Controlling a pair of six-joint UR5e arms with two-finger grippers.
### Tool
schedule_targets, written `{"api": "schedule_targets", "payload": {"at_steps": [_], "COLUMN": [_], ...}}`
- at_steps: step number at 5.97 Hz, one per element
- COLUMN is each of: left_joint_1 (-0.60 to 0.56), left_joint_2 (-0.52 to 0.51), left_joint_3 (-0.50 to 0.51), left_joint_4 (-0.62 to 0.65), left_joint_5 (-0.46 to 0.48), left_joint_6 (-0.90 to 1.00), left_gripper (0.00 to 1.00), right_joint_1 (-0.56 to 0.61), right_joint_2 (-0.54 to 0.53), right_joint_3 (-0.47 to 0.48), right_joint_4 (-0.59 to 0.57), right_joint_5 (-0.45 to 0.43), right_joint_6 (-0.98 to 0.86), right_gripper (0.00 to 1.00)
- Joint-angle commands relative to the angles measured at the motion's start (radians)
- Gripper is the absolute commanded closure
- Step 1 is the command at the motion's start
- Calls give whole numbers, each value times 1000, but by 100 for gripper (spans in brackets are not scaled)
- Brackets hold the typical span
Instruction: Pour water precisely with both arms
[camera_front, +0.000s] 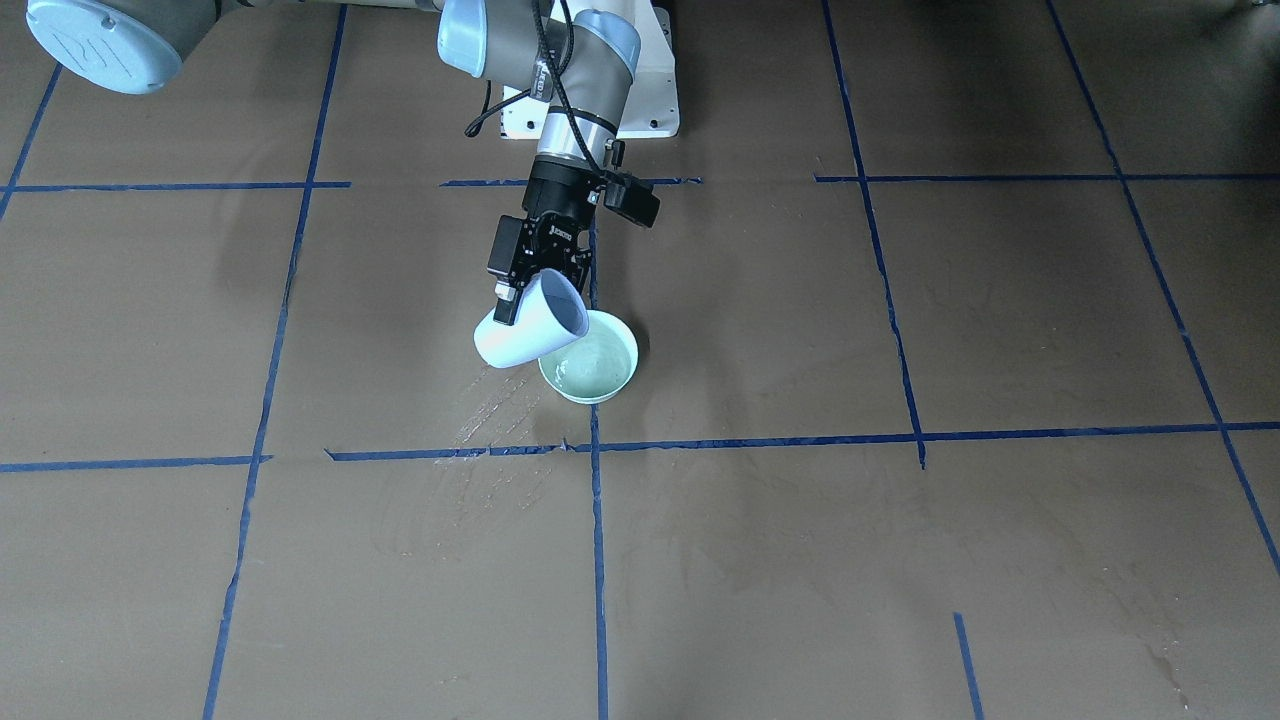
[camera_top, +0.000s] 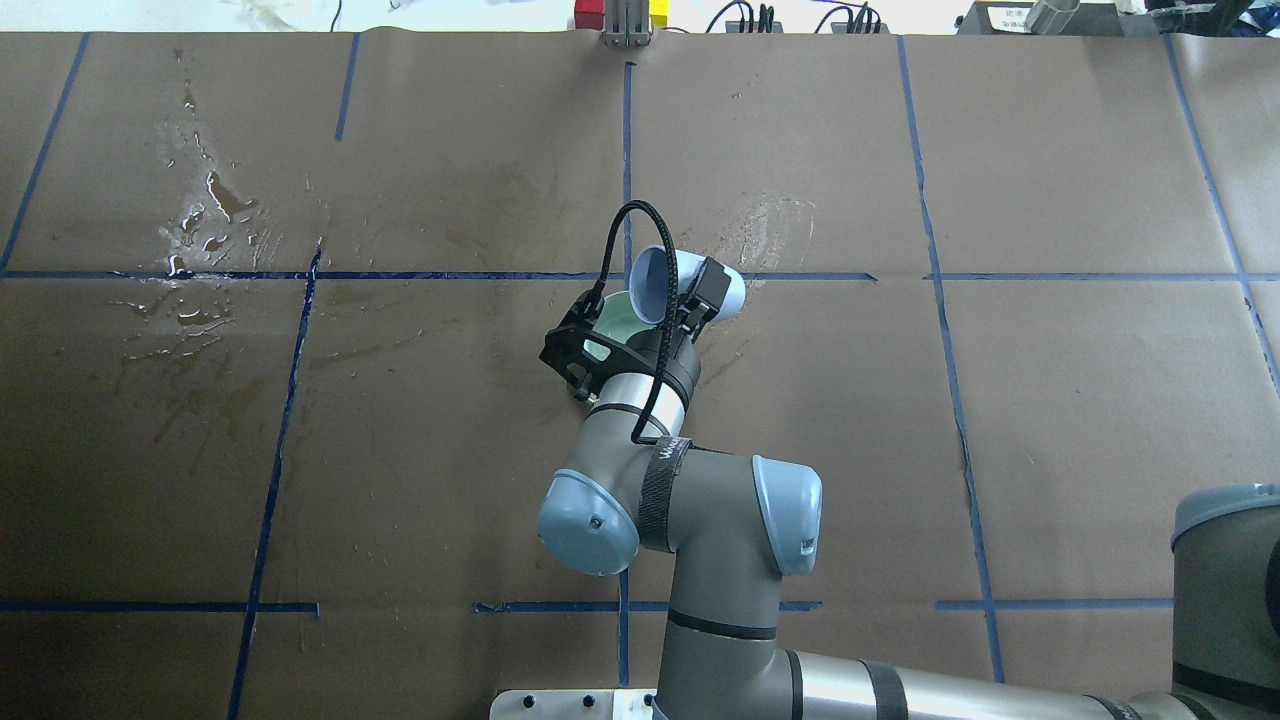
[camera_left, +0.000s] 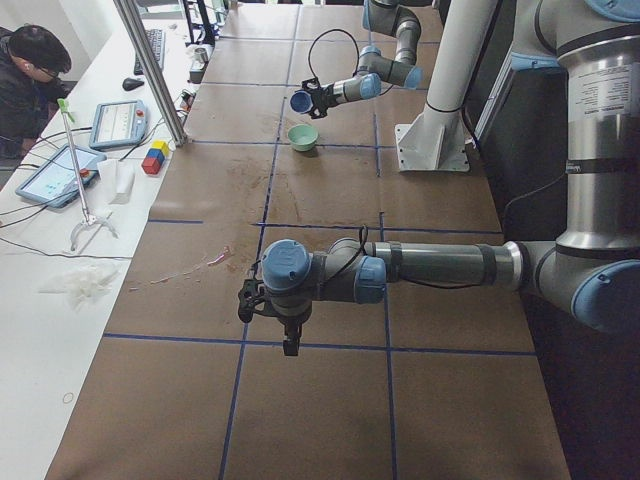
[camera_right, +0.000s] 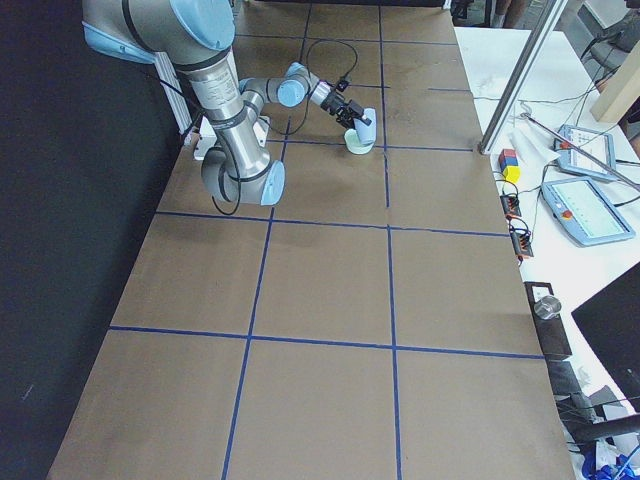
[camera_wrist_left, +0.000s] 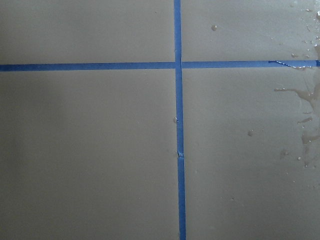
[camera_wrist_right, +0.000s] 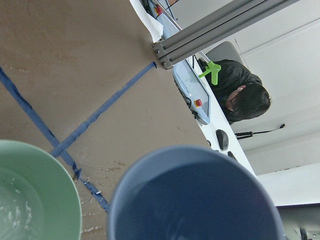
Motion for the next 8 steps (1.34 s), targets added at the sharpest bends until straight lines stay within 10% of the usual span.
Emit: {"api": "schedule_targets", "payload": {"at_steps": [1,6,8], "left_joint_1": [1,1,1], "left_joint_2": [0,0,-2], "left_joint_3": [0,-17,-20], "left_joint_4": [-1,-4,-4], "left_joint_5": [0,0,0], "left_joint_6": [0,-1,-1], "left_gripper": [0,0,0], "right_joint_1": [33,231,277], "right_joint_2": [-5,-178,-378], "right_joint_3": [26,304,387], "right_joint_4": [86,94,323], "right_joint_5": [84,406,474], "right_joint_6": [102,242,256], "right_gripper": [100,100,100]}}
